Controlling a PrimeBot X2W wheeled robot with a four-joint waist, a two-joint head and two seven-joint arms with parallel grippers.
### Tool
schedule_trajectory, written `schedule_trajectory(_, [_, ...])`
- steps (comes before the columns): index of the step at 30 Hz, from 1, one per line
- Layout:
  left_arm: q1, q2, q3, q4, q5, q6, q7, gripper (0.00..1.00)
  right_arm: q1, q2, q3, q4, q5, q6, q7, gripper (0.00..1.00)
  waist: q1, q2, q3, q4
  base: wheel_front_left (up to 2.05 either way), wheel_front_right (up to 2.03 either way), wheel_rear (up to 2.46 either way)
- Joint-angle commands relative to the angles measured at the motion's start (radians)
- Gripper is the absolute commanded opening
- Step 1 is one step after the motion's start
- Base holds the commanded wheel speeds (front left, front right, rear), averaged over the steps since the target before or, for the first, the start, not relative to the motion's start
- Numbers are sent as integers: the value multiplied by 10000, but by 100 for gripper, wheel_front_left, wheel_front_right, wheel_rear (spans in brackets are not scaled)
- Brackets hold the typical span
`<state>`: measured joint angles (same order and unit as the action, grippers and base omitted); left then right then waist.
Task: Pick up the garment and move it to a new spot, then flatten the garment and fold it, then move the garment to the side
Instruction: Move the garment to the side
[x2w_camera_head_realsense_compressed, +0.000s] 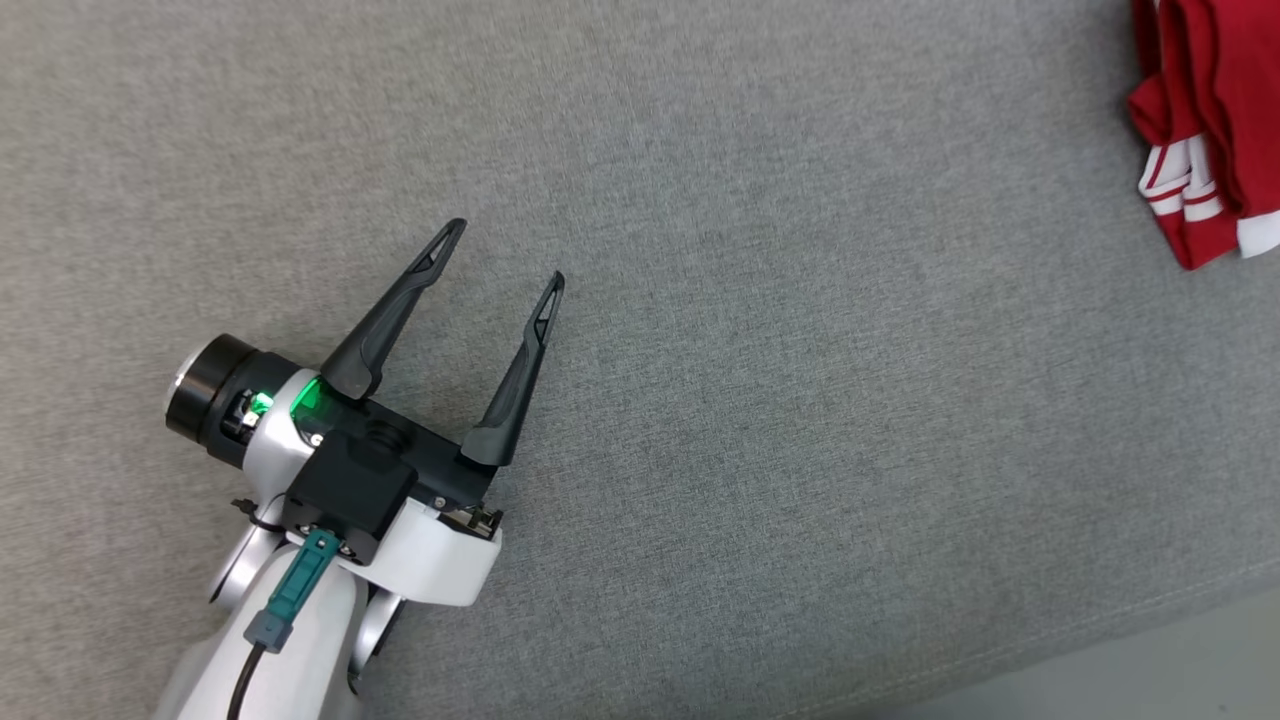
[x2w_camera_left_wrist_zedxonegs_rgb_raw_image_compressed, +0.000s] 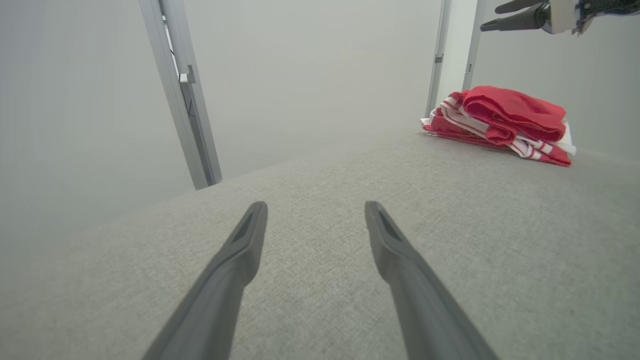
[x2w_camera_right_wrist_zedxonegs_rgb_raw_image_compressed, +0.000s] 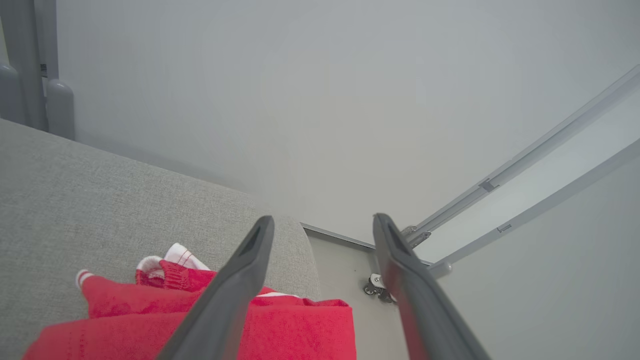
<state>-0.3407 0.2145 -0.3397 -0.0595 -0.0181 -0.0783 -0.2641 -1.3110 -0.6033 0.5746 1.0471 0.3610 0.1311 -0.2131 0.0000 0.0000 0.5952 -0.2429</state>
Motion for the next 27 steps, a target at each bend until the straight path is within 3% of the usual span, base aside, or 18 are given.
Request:
schedule_trajectory(1, [89, -66, 35, -11, -37, 31, 10, 100, 211, 79, -136, -336, 191, -4, -221, 100, 0, 0, -547, 184, 0, 0, 0])
schedule_trajectory(13, [1000, -540, 362, -18, -208, 245, 10, 100, 2809, 1086, -1143, -3218, 854, -3, -507, 100, 0, 0, -2486, 631, 0, 0, 0])
schedule_trajectory(27, [2310, -1311, 2142, -62, -703, 288, 10, 100, 7619, 2872, -3650, -6669, -188, -3, -514, 100, 0, 0, -3947, 1557, 0, 0, 0])
